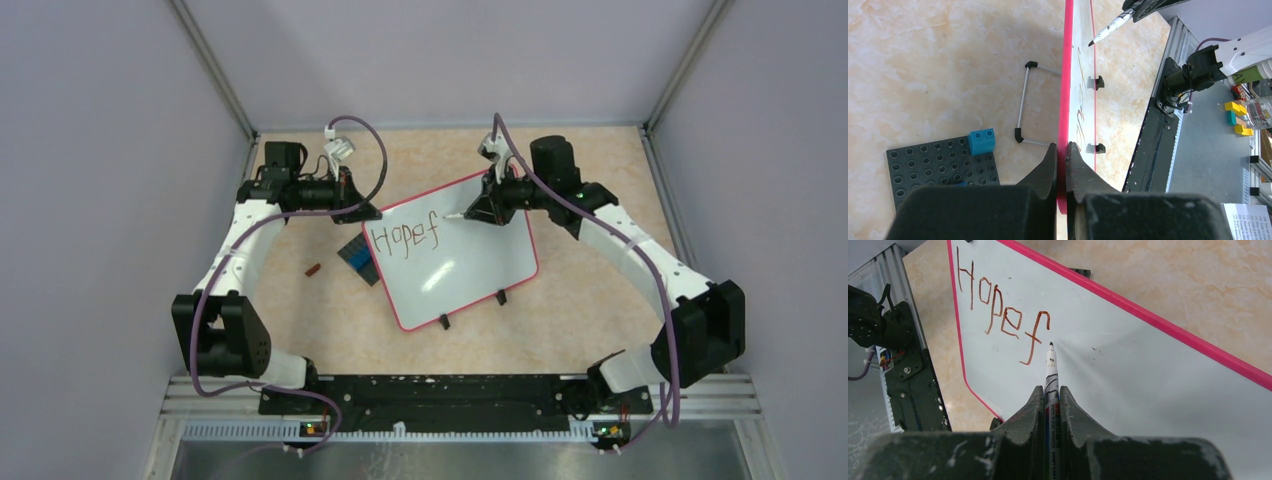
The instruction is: Write a sentence on the whiteboard
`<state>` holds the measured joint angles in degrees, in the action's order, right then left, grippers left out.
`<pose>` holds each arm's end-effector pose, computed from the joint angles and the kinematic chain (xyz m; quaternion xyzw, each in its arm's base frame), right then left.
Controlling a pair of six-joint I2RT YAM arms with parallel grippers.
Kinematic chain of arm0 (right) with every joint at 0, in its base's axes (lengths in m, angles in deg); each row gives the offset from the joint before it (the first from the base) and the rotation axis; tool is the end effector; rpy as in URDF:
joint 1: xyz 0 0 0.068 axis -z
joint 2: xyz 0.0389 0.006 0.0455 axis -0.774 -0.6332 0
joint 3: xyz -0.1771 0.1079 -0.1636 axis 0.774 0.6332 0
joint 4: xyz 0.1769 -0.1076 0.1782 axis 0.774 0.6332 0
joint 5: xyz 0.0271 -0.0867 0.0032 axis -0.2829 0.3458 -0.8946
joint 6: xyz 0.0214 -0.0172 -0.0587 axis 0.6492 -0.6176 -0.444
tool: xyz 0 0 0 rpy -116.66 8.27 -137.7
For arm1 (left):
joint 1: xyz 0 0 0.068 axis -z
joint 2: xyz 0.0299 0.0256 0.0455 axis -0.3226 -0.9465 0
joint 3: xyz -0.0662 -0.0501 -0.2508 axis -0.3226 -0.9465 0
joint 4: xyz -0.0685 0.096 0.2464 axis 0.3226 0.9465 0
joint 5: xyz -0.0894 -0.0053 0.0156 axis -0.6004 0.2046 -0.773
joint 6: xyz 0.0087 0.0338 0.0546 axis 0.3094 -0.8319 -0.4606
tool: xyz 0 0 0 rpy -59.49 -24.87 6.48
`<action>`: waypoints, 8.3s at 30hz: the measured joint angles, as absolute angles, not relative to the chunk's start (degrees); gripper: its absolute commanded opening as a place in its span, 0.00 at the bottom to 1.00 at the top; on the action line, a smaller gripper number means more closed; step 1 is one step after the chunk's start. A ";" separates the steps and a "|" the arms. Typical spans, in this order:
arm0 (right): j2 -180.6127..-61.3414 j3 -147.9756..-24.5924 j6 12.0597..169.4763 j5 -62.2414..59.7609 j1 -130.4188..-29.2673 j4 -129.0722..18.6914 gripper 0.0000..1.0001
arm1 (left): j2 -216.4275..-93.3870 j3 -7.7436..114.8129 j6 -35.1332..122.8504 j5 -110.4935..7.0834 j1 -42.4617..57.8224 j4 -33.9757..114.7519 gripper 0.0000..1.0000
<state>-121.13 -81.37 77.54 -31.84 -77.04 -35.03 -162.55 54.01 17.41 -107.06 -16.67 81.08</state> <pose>0.2929 0.1799 0.3186 -0.3861 0.7448 0.3613 0.4070 0.3147 -0.0571 0.3064 0.3004 0.7599 -0.4577 0.3505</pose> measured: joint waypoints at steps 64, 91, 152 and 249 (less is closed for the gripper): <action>-122.83 -81.02 74.13 -31.27 -77.20 -31.34 0.00 | -162.55 54.01 17.41 -106.69 -16.67 81.06 0.00; -123.84 -83.90 75.07 -30.68 -78.09 -33.04 0.00 | -162.55 54.01 17.38 -106.77 -16.67 81.06 0.00; -122.31 -82.64 73.47 -29.04 -77.31 -32.56 0.00 | -162.55 54.01 17.34 -106.82 -16.67 81.10 0.00; -118.66 -81.63 73.01 -32.23 -70.49 -29.59 0.00 | -162.52 53.88 17.36 -107.08 -16.67 81.08 0.00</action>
<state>-118.66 -81.63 73.01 -32.23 -70.49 -29.59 -162.52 53.88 17.36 -107.08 -16.67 81.08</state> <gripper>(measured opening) 0.083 0.036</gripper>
